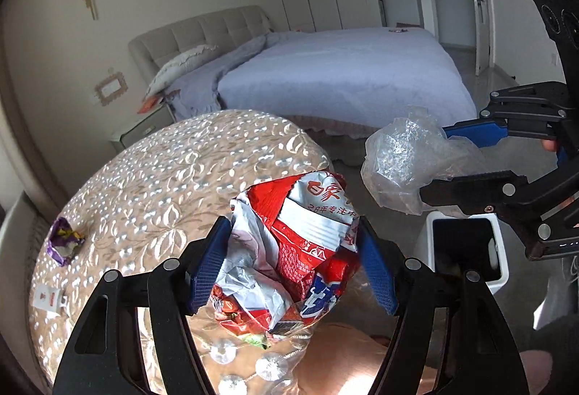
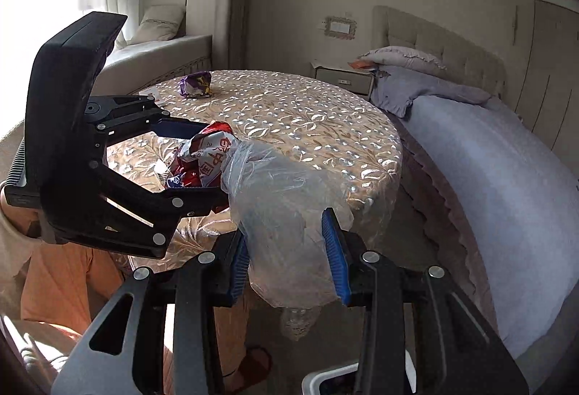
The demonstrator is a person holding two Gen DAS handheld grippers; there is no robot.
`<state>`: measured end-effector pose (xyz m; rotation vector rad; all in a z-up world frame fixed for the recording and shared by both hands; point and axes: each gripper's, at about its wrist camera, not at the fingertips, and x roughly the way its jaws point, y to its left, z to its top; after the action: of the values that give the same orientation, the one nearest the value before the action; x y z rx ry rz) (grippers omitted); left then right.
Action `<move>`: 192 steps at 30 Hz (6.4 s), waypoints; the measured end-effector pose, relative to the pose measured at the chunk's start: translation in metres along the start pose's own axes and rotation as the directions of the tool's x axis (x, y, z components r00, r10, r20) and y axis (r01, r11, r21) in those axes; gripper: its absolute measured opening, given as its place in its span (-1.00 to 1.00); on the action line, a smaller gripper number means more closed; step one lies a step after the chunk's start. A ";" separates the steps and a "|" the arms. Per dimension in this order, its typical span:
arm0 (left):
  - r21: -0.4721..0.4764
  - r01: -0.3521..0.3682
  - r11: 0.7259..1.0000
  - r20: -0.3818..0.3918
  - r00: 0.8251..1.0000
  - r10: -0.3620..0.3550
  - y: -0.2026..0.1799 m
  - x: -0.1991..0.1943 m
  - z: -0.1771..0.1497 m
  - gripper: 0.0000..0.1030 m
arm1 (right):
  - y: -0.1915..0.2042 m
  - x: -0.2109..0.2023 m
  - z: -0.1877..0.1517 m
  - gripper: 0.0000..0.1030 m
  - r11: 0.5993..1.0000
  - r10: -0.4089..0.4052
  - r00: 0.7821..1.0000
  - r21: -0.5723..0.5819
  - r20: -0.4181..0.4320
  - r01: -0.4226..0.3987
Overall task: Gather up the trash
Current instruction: 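Carry the red wrapper and plastic bag over the white bin with both tools, then open both tools to drop the wrapper and bag into the bin, then move both tools back over the table, then grasp the white card with the left tool while the right tool grasps the purple chip bag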
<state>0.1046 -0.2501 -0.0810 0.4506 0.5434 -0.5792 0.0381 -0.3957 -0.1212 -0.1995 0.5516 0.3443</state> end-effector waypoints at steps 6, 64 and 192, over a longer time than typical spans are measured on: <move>0.075 0.088 0.993 -0.003 0.996 -0.088 -0.051 0.022 0.007 0.33 | -0.037 -0.023 -0.043 -0.22 0.993 -0.076 0.997 0.086 -0.034 0.079; 0.468 0.600 0.649 -0.323 0.799 -0.507 -0.263 0.188 -0.031 0.91 | -0.151 0.026 -0.253 0.92 0.973 -0.055 0.878 0.172 -0.476 0.154; -0.512 -0.360 0.780 -0.244 0.931 0.270 0.370 0.008 -0.115 -1.00 | 0.202 0.339 0.251 -0.58 0.913 0.312 0.944 -0.240 -0.111 -0.330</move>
<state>0.2977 0.0854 -0.0840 0.0275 0.7380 -0.0413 0.3524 -0.0498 -0.1149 -0.3727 0.6101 0.7343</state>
